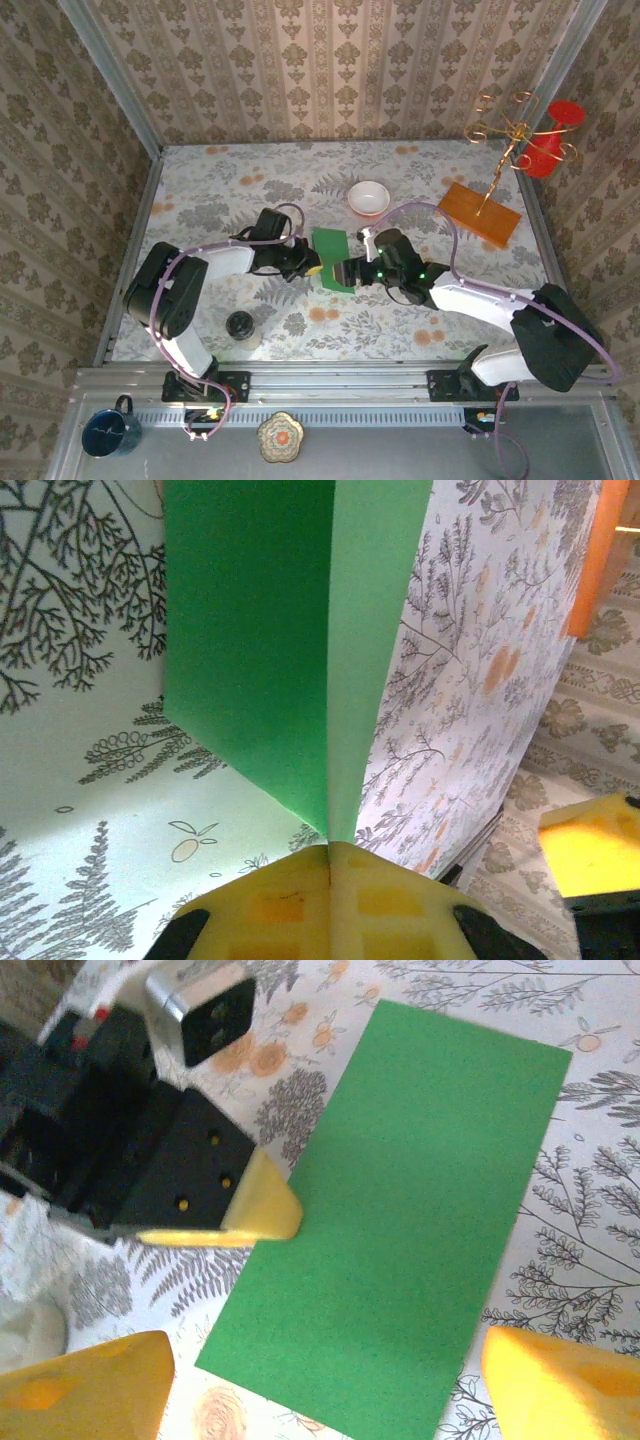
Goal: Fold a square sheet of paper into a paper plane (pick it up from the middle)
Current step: Third fold the triangle at the center of the table.
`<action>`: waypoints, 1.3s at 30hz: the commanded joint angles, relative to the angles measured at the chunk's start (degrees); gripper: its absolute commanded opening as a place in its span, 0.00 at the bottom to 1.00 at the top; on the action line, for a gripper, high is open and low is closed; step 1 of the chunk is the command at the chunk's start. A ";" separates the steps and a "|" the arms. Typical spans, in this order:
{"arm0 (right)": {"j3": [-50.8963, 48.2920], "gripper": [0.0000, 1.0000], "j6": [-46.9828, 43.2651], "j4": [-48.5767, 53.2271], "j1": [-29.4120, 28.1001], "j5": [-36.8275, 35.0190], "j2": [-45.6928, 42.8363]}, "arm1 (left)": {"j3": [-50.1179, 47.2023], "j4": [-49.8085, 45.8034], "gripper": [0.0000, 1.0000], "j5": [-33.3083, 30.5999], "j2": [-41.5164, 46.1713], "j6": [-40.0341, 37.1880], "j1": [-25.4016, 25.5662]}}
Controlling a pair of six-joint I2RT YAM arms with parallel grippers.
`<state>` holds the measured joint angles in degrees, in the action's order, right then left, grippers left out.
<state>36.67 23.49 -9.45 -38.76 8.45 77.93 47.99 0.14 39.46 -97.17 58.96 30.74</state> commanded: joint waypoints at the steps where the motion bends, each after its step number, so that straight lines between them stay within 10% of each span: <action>1: -0.64 0.81 -9.84 -2.97 -1.74 -3.16 0.19 | -0.53 0.22 0.05 0.88 1.45 2.08 -0.22; 18: -2.40 0.75 -39.81 -13.74 -11.74 -17.05 12.93 | -1.14 0.62 0.06 0.63 1.01 2.49 -0.33; 39: -3.86 0.42 -39.22 -16.91 -11.70 -13.14 10.97 | -1.30 0.82 0.06 0.62 0.47 2.28 -0.41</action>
<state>33.89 -16.32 -24.27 -50.22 -6.50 90.13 47.46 0.51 39.46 -97.10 60.90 30.65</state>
